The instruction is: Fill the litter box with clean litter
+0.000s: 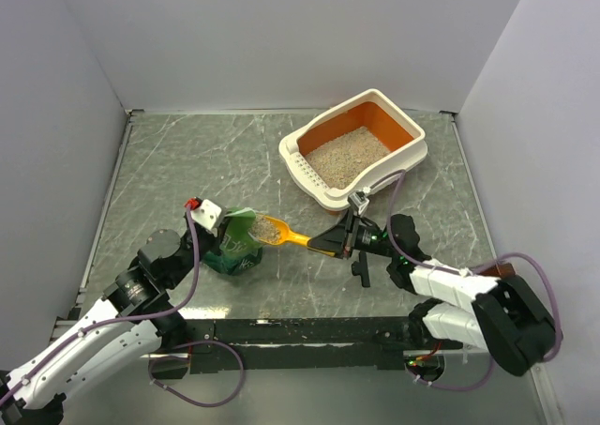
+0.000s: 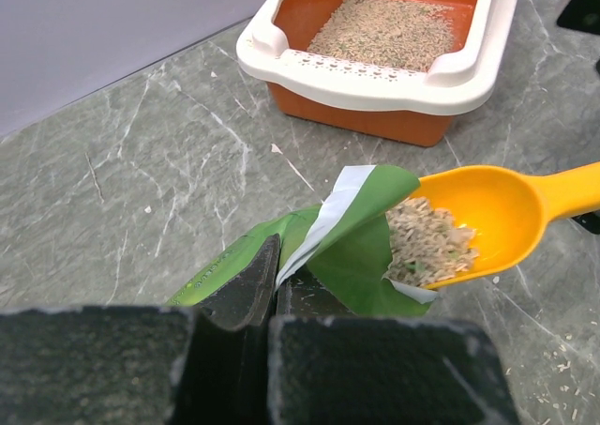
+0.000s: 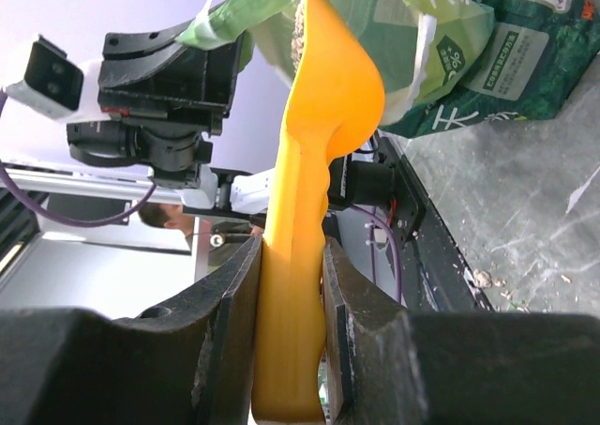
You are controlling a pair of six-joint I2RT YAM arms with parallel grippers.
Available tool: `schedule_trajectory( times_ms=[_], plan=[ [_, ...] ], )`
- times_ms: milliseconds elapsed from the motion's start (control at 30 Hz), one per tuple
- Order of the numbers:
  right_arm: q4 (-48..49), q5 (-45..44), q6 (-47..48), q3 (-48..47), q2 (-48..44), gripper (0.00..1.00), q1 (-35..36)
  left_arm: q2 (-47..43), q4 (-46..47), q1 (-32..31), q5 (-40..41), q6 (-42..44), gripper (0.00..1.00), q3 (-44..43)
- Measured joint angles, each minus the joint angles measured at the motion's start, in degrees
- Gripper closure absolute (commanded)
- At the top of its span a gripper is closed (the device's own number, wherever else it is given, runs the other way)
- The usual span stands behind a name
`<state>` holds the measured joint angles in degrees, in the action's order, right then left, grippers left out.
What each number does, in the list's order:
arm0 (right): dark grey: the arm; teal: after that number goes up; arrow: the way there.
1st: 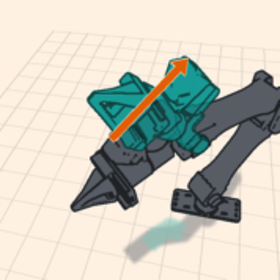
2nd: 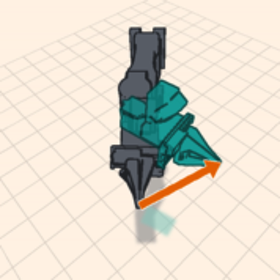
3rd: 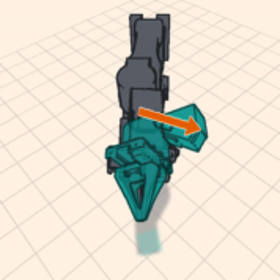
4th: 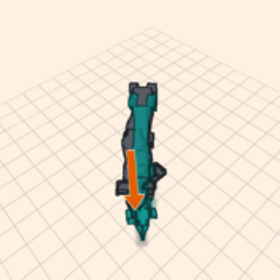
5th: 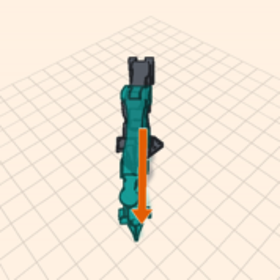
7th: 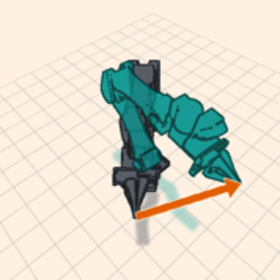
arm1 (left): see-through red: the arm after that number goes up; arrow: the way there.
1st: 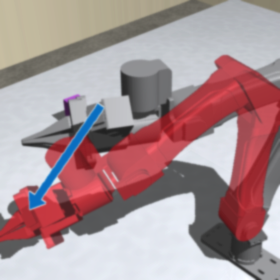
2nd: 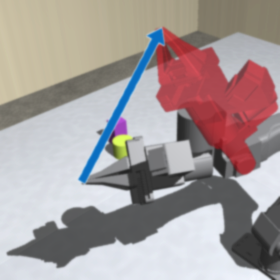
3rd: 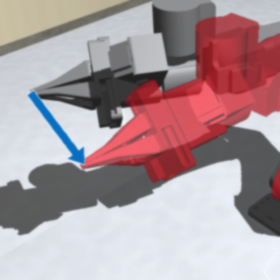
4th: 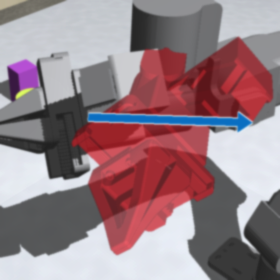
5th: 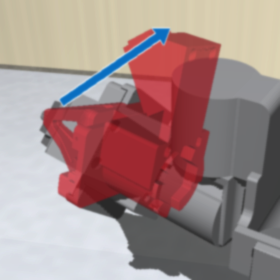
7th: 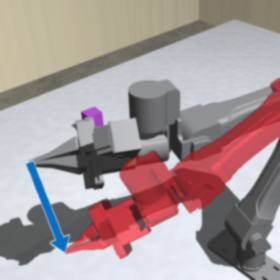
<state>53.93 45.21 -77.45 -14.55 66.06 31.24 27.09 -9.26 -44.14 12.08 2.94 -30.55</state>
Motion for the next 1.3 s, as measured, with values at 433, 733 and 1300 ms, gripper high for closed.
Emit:
schedule_trajectory(
  times_ms=[433, 733, 1300],
  plan=[
    [-18.32, -2.38, 3.8, 3.17, -18.75, 1.0, -2.16, -1.88, 0.0, -0.04, 2.34, 0.02, 0.99, 0.11],
    [-27.43, -5.27, 2.21, 4.09, -28.89, 1.0, -2.43, -2.91, 0.02, -0.11, 4.28, 0.0, 0.99, 0.26],
    [-35.69, -17.2, -4.46, 0.66, -32.44, 1.0, -2.43, -3.45, 0.0, -0.11, 4.57, -0.04, 0.99, 0.33]
  ],
)
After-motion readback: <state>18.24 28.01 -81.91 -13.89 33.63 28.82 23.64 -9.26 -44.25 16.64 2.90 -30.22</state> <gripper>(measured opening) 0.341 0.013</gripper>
